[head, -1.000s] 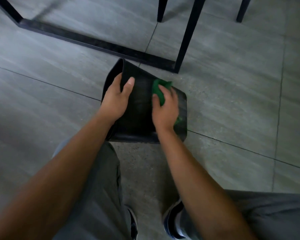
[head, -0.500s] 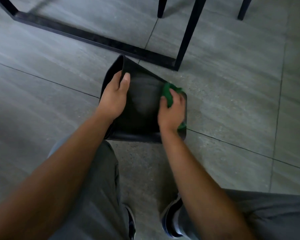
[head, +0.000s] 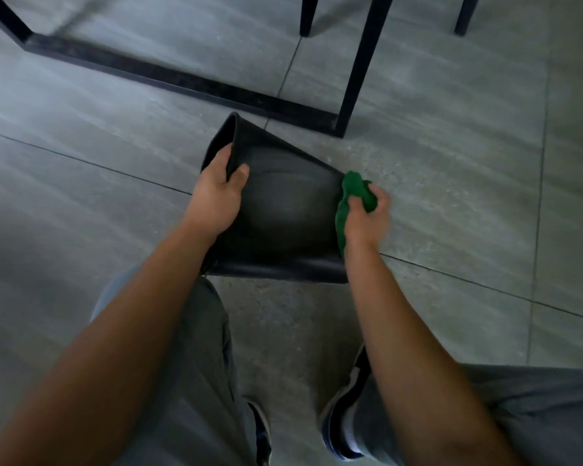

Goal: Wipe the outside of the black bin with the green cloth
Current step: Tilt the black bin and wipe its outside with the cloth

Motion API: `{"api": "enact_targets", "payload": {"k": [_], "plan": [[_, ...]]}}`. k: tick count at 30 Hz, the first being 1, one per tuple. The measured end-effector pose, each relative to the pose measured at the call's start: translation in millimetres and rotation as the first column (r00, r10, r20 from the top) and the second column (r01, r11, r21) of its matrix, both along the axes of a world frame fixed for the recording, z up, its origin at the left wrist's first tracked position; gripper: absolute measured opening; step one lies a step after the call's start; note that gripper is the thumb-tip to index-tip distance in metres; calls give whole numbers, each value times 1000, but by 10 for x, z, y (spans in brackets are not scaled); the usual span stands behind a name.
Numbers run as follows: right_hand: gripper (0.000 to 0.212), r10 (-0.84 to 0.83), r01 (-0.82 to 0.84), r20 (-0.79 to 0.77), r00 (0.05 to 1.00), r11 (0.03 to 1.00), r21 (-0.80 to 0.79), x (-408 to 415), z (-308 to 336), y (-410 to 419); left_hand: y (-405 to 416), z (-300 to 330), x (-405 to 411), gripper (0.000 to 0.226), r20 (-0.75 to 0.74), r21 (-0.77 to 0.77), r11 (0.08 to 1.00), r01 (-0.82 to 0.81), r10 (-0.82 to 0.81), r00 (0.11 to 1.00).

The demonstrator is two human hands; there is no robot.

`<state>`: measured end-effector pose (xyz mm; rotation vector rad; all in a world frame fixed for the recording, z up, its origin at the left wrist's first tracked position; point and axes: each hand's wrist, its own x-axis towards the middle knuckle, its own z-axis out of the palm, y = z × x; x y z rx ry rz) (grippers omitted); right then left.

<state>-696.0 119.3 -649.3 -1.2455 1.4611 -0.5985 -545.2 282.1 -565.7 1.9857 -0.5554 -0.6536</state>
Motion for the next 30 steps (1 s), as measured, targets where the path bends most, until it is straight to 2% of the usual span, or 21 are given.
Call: {"api": "enact_targets", "payload": {"k": [2, 3, 5, 7, 9, 12, 14, 16, 17, 18, 20, 21, 23, 25, 27, 30], "plan": [[31, -158, 128, 183, 970, 978, 165, -10, 206, -44, -1, 3, 51, 39, -8, 14, 1000, -5, 5, 1000], [26, -182, 117, 279, 943, 965, 233, 17, 328, -103, -2, -7, 64, 39, -6, 10, 1000, -10, 10, 1000], [22, -184, 21, 451, 873, 939, 343, 69, 519, -315, -17, -25, 71, 39, 2, -7, 1000, -15, 15, 1000], [25, -166, -82, 529, 832, 907, 414, 100, 711, -462, -24, -55, 80, 40, -10, -26, 999, -23, 23, 1000], [30, -65, -137, 475, 878, 916, 378, 85, 652, -478, -18, -67, 95, 40, -23, -22, 999, -30, 30, 999], [30, 119, -147, 158, 980, 973, 177, -2, 355, -341, -10, -61, 122, 40, -35, -10, 999, -32, 32, 999], [40, 155, -155, 14, 988, 987, 44, -51, 155, -257, -15, -71, 130, 40, -11, -2, 1000, -25, 25, 1000], [54, 166, -168, -32, 986, 981, -93, -12, 59, -175, -37, -87, 129, 40, -7, -4, 1000, -23, 23, 1000], [56, 202, -214, -82, 976, 960, -181, 34, 14, -115, -46, -101, 125, 41, -13, -5, 1000, -22, 22, 1000], [55, 260, -308, -199, 945, 911, -273, 86, -10, -24, -54, -109, 125, 41, -19, -6, 1000, -22, 22, 1000], [52, 322, -501, -444, 836, 777, -382, 131, -100, 175, -58, -112, 139, 42, -20, -6, 1000, -22, 22, 1000], [52, 314, -523, -476, 821, 748, -409, 118, -159, 212, -53, -109, 145, 42, -17, 1, 1000, -20, 20, 1000], [59, 252, -417, -397, 883, 809, -414, 51, -218, 142, -35, -106, 145, 42, -15, 1, 1000, -9, 9, 1000], [72, 162, -265, -325, 932, 916, -302, -23, -235, -4, -20, -118, 146, 42, -21, -10, 1000, -4, 4, 1000], [79, 127, -185, -315, 941, 969, -164, -74, -240, -81, -19, -124, 151, 42, -35, -12, 1000, -13, 12, 999], [65, 94, -136, -223, 970, 975, -178, -137, -196, -85, -28, -117, 146, 41, -30, 1, 1000, -27, 27, 999]]}}
